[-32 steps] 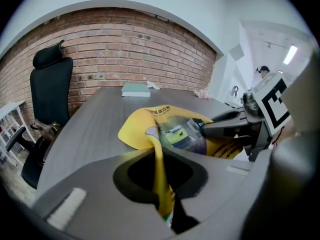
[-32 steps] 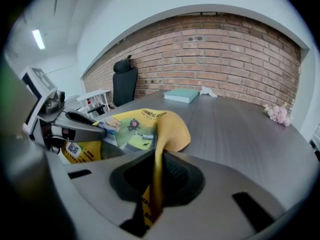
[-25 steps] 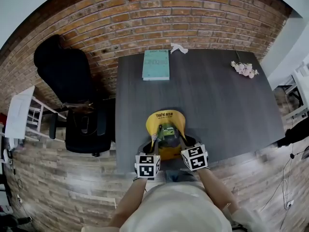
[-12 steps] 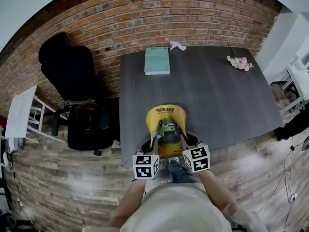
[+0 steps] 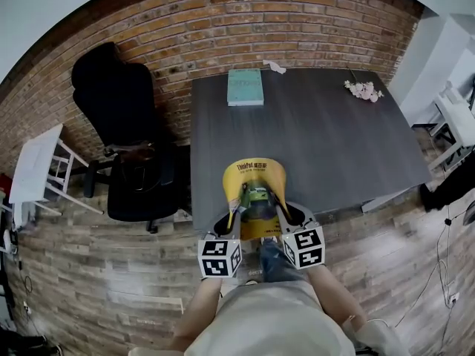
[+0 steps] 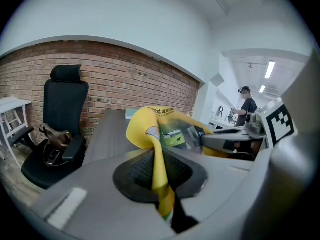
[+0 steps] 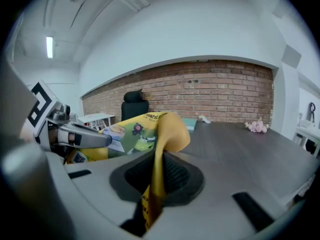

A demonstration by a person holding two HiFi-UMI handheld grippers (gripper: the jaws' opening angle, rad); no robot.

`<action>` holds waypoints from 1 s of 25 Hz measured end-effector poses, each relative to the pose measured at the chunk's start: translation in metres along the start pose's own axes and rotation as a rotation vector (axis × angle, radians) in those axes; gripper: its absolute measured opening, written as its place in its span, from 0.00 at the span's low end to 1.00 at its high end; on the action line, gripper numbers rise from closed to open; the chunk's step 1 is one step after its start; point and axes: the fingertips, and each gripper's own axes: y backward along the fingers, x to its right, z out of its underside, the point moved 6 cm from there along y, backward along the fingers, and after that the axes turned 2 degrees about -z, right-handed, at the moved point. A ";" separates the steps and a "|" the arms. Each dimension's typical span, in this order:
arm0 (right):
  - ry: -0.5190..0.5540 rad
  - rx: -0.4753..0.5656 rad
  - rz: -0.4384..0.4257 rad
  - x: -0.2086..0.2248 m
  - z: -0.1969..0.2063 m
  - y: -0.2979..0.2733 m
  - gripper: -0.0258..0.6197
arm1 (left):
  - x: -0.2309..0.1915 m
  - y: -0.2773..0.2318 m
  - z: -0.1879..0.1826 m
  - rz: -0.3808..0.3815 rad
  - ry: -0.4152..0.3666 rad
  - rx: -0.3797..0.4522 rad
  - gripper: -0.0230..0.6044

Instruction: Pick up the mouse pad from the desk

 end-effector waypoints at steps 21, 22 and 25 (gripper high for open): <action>0.029 0.106 -0.041 -0.075 0.007 0.094 0.09 | 0.030 0.121 0.026 0.000 -0.005 0.081 0.09; 0.033 0.108 -0.043 -0.077 0.008 0.096 0.09 | 0.031 0.124 0.027 -0.001 -0.005 0.083 0.09; 0.039 0.112 -0.048 -0.081 0.008 0.102 0.09 | 0.034 0.129 0.029 -0.001 -0.006 0.087 0.09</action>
